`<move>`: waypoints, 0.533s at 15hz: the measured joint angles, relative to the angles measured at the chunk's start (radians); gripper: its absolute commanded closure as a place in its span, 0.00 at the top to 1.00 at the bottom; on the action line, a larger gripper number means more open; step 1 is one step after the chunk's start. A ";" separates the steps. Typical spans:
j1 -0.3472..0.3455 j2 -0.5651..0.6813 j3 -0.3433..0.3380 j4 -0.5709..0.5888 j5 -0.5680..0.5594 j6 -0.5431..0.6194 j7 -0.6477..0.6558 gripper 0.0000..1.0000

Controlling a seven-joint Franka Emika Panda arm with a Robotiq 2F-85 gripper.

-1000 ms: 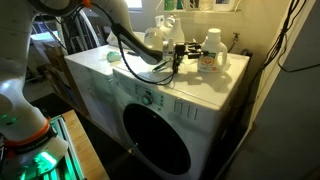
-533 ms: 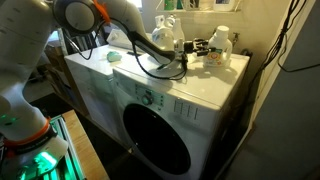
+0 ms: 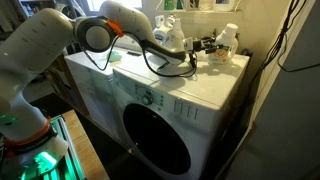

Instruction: Move the white detergent bottle forward

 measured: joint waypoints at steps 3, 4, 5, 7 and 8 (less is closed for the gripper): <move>0.000 0.062 -0.018 0.107 0.000 0.068 -0.033 0.39; 0.000 0.081 -0.025 0.140 0.000 0.091 -0.043 0.39; 0.000 0.097 -0.032 0.169 0.000 0.112 -0.052 0.63; -0.001 0.124 -0.042 0.216 0.002 0.143 -0.066 0.88; -0.003 0.134 -0.044 0.234 0.010 0.159 -0.077 0.90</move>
